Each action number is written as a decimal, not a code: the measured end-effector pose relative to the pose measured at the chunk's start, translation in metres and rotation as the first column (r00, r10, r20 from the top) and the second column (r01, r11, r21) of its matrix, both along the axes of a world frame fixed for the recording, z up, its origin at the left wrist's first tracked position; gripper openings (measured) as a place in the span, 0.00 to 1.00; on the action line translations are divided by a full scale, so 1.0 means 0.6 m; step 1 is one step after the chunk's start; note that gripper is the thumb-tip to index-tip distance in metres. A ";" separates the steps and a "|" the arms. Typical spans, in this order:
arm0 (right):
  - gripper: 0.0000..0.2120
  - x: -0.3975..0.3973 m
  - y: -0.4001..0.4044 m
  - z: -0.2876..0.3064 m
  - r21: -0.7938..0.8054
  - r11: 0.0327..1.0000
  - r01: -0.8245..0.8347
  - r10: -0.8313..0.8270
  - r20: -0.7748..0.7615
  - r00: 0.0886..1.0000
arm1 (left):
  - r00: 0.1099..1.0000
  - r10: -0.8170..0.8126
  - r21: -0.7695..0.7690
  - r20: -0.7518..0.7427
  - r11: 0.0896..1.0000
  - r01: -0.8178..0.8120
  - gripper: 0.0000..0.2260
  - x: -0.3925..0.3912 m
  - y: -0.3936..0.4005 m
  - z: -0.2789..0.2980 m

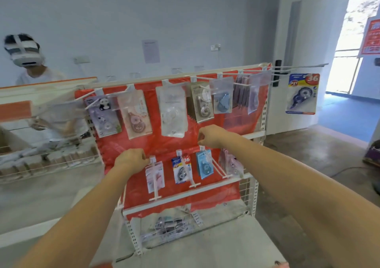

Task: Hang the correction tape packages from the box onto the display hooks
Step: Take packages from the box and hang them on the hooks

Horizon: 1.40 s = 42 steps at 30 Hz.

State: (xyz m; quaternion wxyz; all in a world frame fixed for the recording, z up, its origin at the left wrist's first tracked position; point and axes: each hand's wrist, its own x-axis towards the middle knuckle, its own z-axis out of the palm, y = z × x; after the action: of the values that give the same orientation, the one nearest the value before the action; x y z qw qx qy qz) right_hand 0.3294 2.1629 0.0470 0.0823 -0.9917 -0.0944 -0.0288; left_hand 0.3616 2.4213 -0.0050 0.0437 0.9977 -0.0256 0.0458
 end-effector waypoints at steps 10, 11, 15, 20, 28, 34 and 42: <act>0.13 -0.157 0.160 -0.076 0.025 0.999 -0.030 0.031 -0.032 0.999 | 0.997 -0.071 0.059 0.007 0.996 0.070 0.13 -0.199 0.101 -0.045; 0.13 -0.172 0.173 -0.092 0.028 0.999 -0.035 0.036 -0.048 0.998 | 0.997 -0.074 0.043 -0.007 0.996 0.074 0.13 -0.218 0.107 -0.059; 0.13 -0.217 0.208 -0.170 0.021 0.998 -0.051 0.054 -0.158 0.986 | 0.991 -0.116 -0.009 -0.072 0.993 0.115 0.12 -0.282 0.122 -0.135; 0.13 -0.253 0.233 -0.279 0.004 0.997 -0.077 0.076 -0.272 0.959 | 0.971 -0.145 -0.036 -0.189 0.989 0.140 0.10 -0.329 0.132 -0.251; 0.13 -0.261 0.229 -0.491 0.001 0.994 -0.109 0.094 -0.514 0.853 | 0.903 -0.109 -0.068 -0.416 0.994 0.089 0.11 -0.361 0.141 -0.469; 0.14 -0.261 0.204 -0.695 -0.005 0.993 -0.114 0.086 -0.630 0.771 | 0.867 -0.030 -0.089 -0.498 0.996 -0.016 0.08 -0.369 0.145 -0.659; 0.14 -0.245 0.196 -1.041 -0.004 0.995 -0.097 0.060 -0.753 0.655 | 0.764 0.022 -0.026 -0.644 0.998 -0.050 0.08 -0.366 0.182 -0.988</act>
State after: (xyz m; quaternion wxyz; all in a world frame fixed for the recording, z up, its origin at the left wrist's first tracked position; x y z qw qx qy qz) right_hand 0.1823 2.2807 -0.5776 0.0934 -0.9115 -0.0953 0.3890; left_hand 0.1418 2.5307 -0.5979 0.0696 0.9521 0.0112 -0.2975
